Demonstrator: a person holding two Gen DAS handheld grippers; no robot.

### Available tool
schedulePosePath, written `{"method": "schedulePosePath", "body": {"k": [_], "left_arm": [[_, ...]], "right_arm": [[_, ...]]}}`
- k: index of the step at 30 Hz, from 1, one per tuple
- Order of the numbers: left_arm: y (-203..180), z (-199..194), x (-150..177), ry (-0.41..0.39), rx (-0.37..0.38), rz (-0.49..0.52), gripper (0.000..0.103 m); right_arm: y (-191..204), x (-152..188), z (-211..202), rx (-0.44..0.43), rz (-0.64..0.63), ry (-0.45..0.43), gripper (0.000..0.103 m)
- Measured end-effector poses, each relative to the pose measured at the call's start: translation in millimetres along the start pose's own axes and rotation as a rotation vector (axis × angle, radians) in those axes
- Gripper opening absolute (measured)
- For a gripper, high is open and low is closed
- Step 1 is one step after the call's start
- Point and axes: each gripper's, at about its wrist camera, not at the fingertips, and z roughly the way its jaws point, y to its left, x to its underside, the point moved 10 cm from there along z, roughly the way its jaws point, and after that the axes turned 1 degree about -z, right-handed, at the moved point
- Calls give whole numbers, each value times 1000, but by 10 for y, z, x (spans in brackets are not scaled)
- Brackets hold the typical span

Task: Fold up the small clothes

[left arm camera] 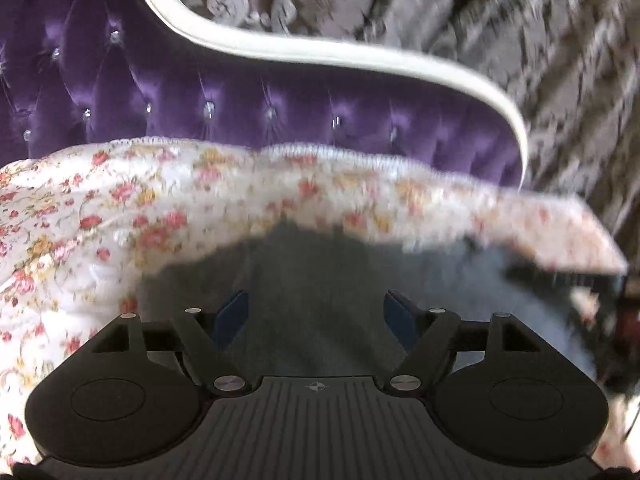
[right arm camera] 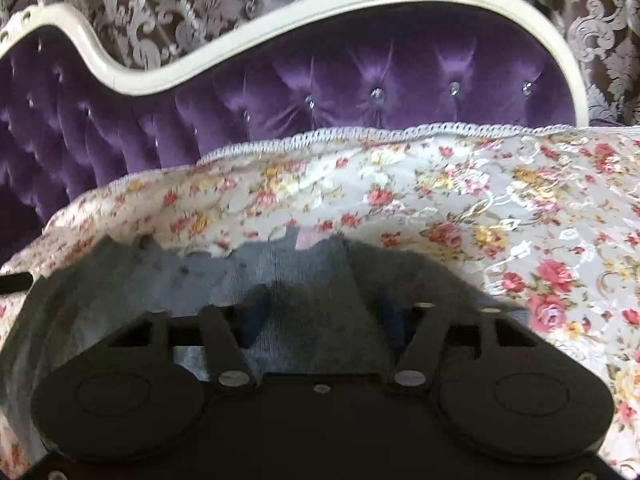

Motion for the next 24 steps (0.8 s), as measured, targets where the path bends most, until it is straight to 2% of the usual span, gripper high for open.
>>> {"method": "schedulePosePath", "body": {"k": [1, 3, 6, 8, 11, 17, 19, 21, 24], "left_arm": [[-3, 16, 35, 5, -8, 7, 73], [-32, 7, 50, 1, -4, 8, 73], [-114, -57, 21, -20, -5, 44, 73], [-215, -77, -22, -31, -10, 83, 73], [-404, -61, -28, -25, 7, 111, 73], [-762, 154, 139, 41, 17, 211, 74], [-842, 278, 202, 66, -1, 244, 74], [-889, 401, 265, 92, -15, 265, 75], [-820, 524, 300, 110, -37, 215, 91]], "right_arm": [[21, 17, -10, 3, -15, 4, 12], [89, 6, -64, 0, -59, -4, 11], [-18, -128, -134, 107, -106, -71, 11], [-157, -131, -50, 91, -30, -45, 10], [-188, -40, 42, 98, -41, -19, 11], [-178, -49, -90, 77, -15, -69, 28], [-194, -81, -190, 76, 1, -98, 53], [-189, -89, -310, 62, 11, -126, 55], [-125, -61, -514, 54, -4, -167, 59]]}}
